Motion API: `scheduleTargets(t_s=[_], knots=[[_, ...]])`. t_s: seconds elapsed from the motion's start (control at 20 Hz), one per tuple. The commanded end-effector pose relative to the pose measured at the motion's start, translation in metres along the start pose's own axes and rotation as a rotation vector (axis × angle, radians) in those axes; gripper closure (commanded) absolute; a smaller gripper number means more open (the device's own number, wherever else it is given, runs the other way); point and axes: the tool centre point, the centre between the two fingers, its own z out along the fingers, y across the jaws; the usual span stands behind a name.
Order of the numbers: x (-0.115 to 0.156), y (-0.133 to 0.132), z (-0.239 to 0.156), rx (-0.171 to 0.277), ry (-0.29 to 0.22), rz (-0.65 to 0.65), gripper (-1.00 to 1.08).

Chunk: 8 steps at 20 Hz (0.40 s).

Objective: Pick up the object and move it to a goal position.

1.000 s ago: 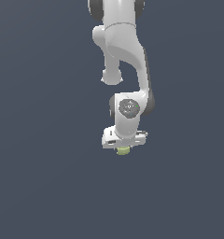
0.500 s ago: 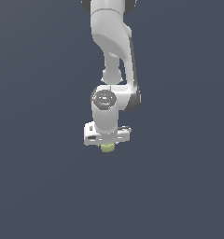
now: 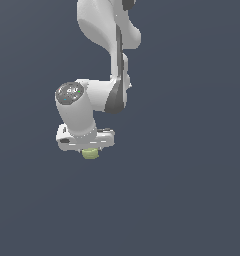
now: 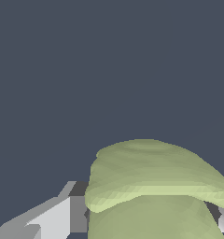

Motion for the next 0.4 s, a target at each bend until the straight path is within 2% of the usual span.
scheduleTargets(t_s=[0.0, 0.35], knots=[[-0.001, 0.015, -0.007, 0.001, -0.001, -0.002, 1.08], [0.000, 0.029, -0.014, 0.000, -0.001, -0.002, 1.08]])
